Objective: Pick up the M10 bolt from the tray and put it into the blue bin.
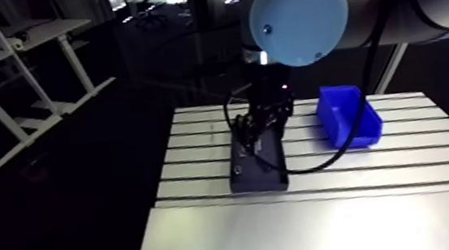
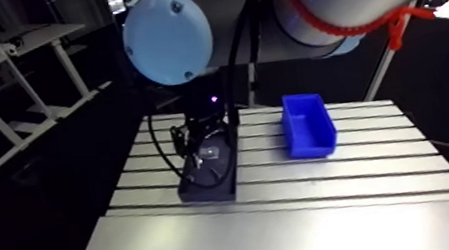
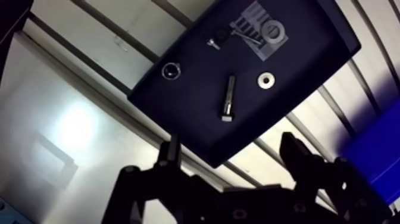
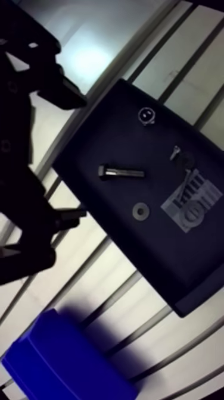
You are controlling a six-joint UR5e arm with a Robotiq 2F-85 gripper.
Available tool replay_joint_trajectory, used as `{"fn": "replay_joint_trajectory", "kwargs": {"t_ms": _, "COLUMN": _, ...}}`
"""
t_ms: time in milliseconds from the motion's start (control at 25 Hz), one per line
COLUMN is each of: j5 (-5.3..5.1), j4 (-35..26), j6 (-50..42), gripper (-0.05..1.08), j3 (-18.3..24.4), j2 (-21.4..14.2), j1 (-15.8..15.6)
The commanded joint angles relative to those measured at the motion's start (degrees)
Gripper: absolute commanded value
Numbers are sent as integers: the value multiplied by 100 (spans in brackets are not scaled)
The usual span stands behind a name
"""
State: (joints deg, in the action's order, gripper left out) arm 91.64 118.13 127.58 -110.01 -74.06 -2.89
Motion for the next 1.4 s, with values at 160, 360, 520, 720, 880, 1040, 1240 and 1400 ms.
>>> {"fn": "replay_joint_trajectory", "kwargs": {"t_ms": 160, "j5": -10, "j4": 374, "j6": -342, "gripper": 33, "j3": -16, "j2": 327, "j1": -10}}
{"fn": "replay_joint_trajectory", "kwargs": {"t_ms": 360, "j5": -36, "j4": 497, "j6": -518, "gripper": 34, "j3": -16, "j2": 433, "j1": -54}}
{"fn": "replay_joint_trajectory", "kwargs": {"t_ms": 520, "j5": -45, "j4": 506, "j6": -518, "gripper": 42, "j3": -25, "j2": 451, "j1": -71}}
{"fn": "replay_joint_trajectory", "kwargs": {"t_ms": 720, "j5": -45, "j4": 541, "j6": -527, "gripper": 45, "j3": -60, "j2": 538, "j1": -80}}
{"fn": "replay_joint_trajectory", "kwargs": {"t_ms": 880, "j5": -36, "j4": 603, "j6": -527, "gripper": 45, "j3": -104, "j2": 538, "j1": -80}}
{"fn": "replay_joint_trajectory", "kwargs": {"t_ms": 1040, "j5": -19, "j4": 691, "j6": -527, "gripper": 46, "j3": -139, "j2": 538, "j1": -80}}
{"fn": "replay_joint_trajectory", "kwargs": {"t_ms": 1240, "j5": -28, "j4": 699, "j6": -536, "gripper": 47, "j3": -157, "j2": 547, "j1": -71}}
{"fn": "replay_joint_trajectory", "kwargs": {"t_ms": 1400, "j5": -54, "j4": 778, "j6": -527, "gripper": 48, "j3": -183, "j2": 547, "j1": -62}}
